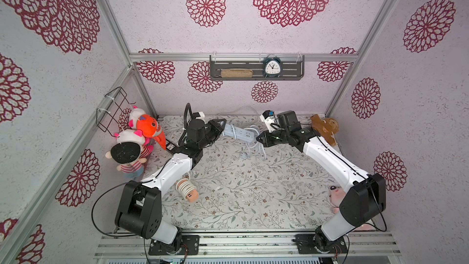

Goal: Unwrap the cord wrapped around the power strip
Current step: Unwrap the power cord from the power strip.

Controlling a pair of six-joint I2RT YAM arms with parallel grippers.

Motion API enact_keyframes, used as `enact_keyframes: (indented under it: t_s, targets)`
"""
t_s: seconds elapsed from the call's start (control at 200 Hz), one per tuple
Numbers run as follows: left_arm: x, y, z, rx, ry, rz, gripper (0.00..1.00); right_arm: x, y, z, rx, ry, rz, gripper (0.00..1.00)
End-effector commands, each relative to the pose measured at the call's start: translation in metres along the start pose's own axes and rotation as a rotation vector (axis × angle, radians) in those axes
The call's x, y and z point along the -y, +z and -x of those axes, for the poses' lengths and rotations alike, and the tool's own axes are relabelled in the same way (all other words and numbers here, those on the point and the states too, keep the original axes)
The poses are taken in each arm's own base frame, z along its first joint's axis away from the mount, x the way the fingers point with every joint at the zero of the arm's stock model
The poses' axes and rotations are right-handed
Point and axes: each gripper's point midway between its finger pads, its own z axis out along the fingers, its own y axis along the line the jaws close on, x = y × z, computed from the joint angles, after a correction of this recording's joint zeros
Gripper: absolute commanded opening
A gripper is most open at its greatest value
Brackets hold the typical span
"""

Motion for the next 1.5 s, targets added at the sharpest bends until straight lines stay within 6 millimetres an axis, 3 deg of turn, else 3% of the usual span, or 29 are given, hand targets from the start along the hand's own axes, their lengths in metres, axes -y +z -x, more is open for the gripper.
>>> enact_keyframes:
  t_s: [0.0,0.2,0.385,0.56,0.795,0.891,0.981,1.061,1.231,1.331,1.496]
  targets:
    - [0.035,-0.025,0.008,-0.060,0.094,-0.069,0.00,0.029,-0.023,0.004,-0.028,-0.037,-0.096,0.00]
    - [0.049,-0.031,0.024,-0.048,-0.052,-0.247,0.00,0.039,0.001,-0.004,-0.036,-0.029,-0.058,0.00]
    - [0.059,-0.032,0.057,0.072,-0.249,-0.469,0.00,0.048,0.033,-0.034,-0.060,0.043,-0.025,0.00]
    - [0.032,-0.033,0.089,0.250,-0.306,-0.435,0.00,0.066,0.055,-0.081,-0.140,0.094,-0.058,0.00]
    - [0.003,-0.048,0.115,0.407,-0.288,-0.323,0.00,0.067,0.065,-0.127,-0.200,0.165,-0.036,0.00]
    - [-0.013,-0.051,0.121,0.440,-0.174,-0.156,0.00,0.052,0.049,-0.120,-0.167,0.156,0.012,0.00]
    - [-0.027,-0.054,0.120,0.427,-0.036,0.021,0.00,0.043,0.023,-0.101,-0.124,0.113,0.000,0.00]
    - [-0.031,-0.057,0.116,0.394,0.009,0.067,0.00,0.041,0.002,-0.082,-0.089,0.060,-0.035,0.00]
    - [-0.036,-0.049,0.093,0.208,-0.008,0.055,0.00,0.064,-0.021,-0.049,-0.049,0.013,-0.148,0.00]
    - [-0.021,-0.041,0.073,0.071,-0.060,-0.053,0.00,0.085,-0.022,-0.035,-0.015,0.019,-0.198,0.00]
    - [0.038,-0.043,0.059,-0.100,-0.090,-0.288,0.00,0.134,-0.006,-0.035,0.008,0.107,-0.221,0.00]
